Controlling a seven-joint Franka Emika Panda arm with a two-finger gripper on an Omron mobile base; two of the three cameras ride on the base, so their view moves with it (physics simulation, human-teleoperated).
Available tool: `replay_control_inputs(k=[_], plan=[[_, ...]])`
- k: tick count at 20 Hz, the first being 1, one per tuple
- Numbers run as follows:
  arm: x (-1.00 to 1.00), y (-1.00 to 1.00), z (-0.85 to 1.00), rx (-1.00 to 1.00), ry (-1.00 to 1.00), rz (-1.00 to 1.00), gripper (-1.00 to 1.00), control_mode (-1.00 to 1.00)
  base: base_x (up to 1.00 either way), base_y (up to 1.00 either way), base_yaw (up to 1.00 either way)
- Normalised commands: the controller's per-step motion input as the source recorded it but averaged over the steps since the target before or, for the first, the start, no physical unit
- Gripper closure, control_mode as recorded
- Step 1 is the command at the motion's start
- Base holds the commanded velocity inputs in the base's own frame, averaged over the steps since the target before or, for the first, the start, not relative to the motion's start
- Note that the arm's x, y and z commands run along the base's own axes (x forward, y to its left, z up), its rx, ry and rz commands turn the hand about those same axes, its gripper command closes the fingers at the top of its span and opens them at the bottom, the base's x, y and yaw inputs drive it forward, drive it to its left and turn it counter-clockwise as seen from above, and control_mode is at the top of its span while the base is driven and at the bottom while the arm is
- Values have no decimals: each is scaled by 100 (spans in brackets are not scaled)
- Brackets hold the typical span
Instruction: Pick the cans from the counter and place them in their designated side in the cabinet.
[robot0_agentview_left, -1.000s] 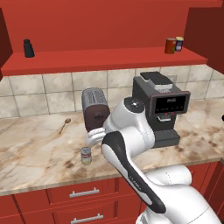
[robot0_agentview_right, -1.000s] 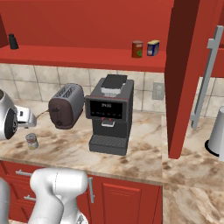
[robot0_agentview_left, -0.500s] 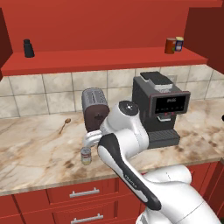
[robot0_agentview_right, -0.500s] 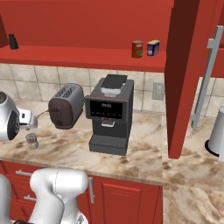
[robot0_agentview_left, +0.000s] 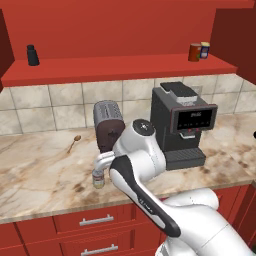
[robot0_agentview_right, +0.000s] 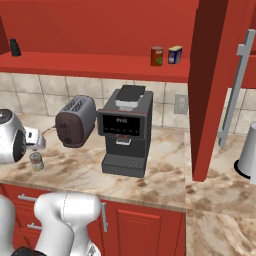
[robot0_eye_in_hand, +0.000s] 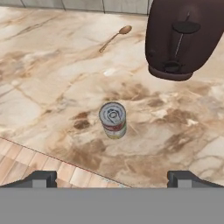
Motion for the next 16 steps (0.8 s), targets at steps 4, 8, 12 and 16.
replay_control_inputs(k=[4, 8, 12, 16], plan=[[17, 7, -18, 0, 1, 0, -100, -100, 0, 0, 0], [17, 9, -17, 0, 2, 0, -100, -100, 0, 0, 0], [15, 8, -16, 0, 1, 0, -100, -100, 0, 0, 0], [14, 9, -15, -1, 2, 0, -100, -100, 0, 0, 0]])
